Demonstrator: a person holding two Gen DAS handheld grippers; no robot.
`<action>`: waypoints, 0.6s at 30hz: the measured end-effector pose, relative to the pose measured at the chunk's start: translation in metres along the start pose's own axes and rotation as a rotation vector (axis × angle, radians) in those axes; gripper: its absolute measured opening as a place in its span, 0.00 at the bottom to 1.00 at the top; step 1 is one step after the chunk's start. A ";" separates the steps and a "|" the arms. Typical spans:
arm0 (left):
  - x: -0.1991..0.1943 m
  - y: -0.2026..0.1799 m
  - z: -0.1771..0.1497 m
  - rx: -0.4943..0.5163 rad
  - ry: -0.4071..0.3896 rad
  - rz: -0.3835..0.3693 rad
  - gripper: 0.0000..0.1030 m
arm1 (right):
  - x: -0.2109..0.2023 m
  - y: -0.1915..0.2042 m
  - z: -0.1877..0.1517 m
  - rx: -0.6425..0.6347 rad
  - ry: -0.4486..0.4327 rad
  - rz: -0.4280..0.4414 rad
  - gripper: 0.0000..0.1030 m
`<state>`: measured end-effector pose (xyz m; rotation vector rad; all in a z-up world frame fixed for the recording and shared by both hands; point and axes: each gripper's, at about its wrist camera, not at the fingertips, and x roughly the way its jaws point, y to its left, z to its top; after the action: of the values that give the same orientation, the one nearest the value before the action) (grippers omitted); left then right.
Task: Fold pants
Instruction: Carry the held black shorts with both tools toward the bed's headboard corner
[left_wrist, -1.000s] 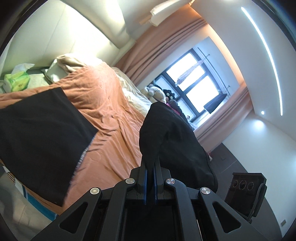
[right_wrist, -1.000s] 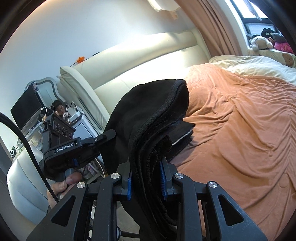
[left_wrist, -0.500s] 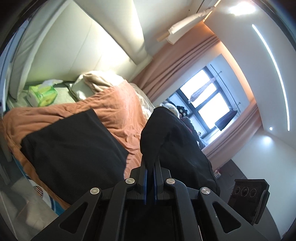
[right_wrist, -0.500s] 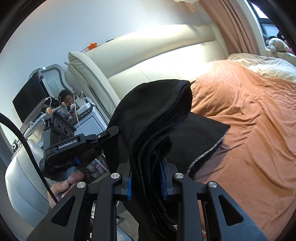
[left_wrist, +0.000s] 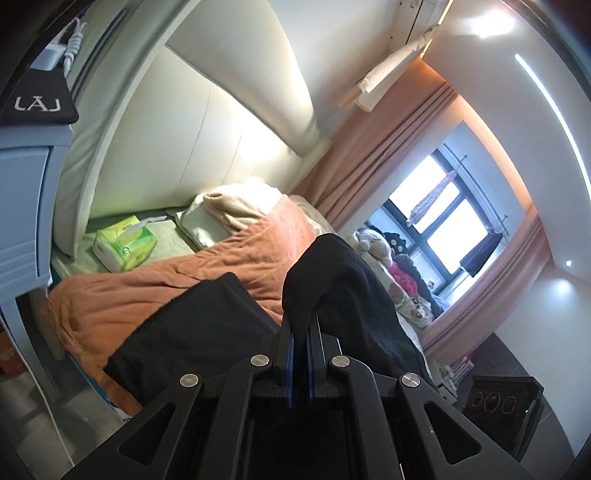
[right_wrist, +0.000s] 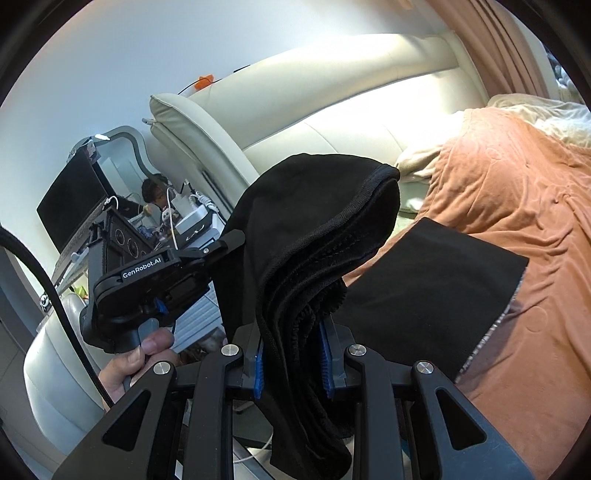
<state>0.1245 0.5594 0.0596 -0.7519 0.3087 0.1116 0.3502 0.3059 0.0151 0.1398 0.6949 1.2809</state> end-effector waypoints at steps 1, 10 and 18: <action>0.006 0.002 0.003 0.000 0.003 0.008 0.05 | 0.005 -0.006 0.002 0.009 0.002 0.003 0.20; 0.076 0.027 0.011 -0.017 0.068 0.046 0.05 | 0.039 -0.055 0.013 0.073 0.017 -0.013 0.20; 0.144 0.030 0.015 -0.009 0.143 0.078 0.05 | 0.060 -0.101 0.026 0.141 0.031 -0.029 0.20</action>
<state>0.2583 0.5905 0.0050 -0.7582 0.4742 0.1329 0.4550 0.3367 -0.0347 0.2247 0.8118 1.2086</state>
